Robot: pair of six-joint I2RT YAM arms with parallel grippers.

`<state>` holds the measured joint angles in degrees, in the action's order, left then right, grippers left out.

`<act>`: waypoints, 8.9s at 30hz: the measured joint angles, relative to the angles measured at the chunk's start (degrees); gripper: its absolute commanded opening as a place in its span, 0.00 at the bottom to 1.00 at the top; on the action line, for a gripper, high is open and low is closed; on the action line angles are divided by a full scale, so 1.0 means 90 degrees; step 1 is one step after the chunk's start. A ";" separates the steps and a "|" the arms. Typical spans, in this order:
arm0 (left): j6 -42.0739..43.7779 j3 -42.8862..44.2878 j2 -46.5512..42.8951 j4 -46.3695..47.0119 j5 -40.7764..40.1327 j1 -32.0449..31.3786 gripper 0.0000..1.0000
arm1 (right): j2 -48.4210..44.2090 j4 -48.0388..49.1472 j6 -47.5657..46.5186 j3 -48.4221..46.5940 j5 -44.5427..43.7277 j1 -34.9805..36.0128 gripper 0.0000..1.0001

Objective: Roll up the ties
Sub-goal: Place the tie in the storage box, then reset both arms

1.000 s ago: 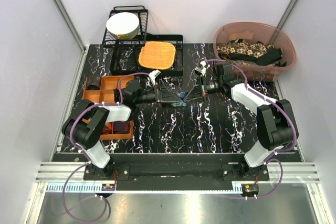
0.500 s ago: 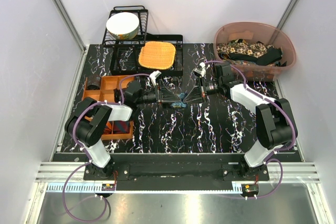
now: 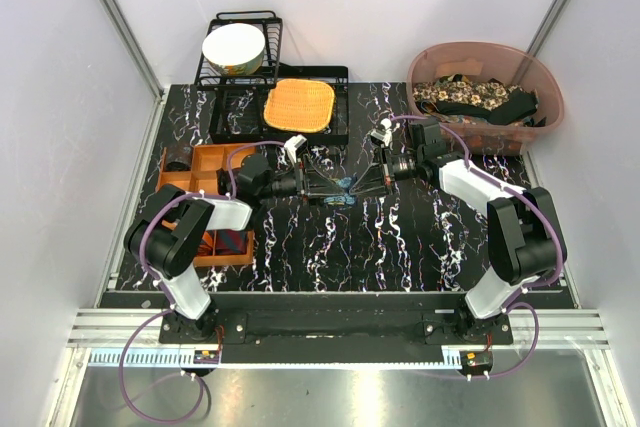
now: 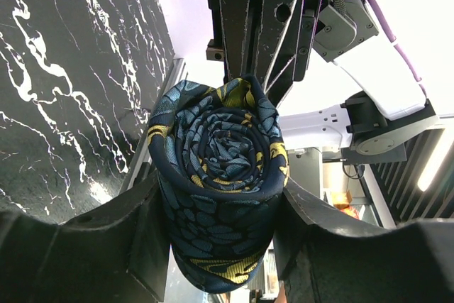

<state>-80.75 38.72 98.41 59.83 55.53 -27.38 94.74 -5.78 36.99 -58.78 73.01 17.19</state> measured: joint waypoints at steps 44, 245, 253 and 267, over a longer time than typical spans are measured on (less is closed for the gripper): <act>1.2796 0.4444 -0.1263 -1.4450 -0.2696 0.4000 0.00 | 0.0005 -0.1829 -0.1355 -0.0389 -0.0733 -0.0279 1.00; 1.6594 0.5408 -0.1608 -1.4073 -0.3827 0.3410 0.99 | -0.0816 -0.3466 -0.2744 -0.1241 -0.1467 -0.1311 1.00; 1.2526 0.5124 -0.2589 -1.3039 -0.2793 0.3062 0.99 | -0.1979 -0.4116 -0.3453 -0.1132 -0.2948 -0.1841 1.00; 0.9398 0.1768 -0.4607 -1.1674 -0.3905 0.3058 0.99 | -0.3453 -0.4680 -0.4235 0.0107 -0.5209 -0.2030 1.00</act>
<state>3.84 54.63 56.95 -45.23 20.38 0.14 63.66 -47.90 -1.13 -57.82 26.13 -1.08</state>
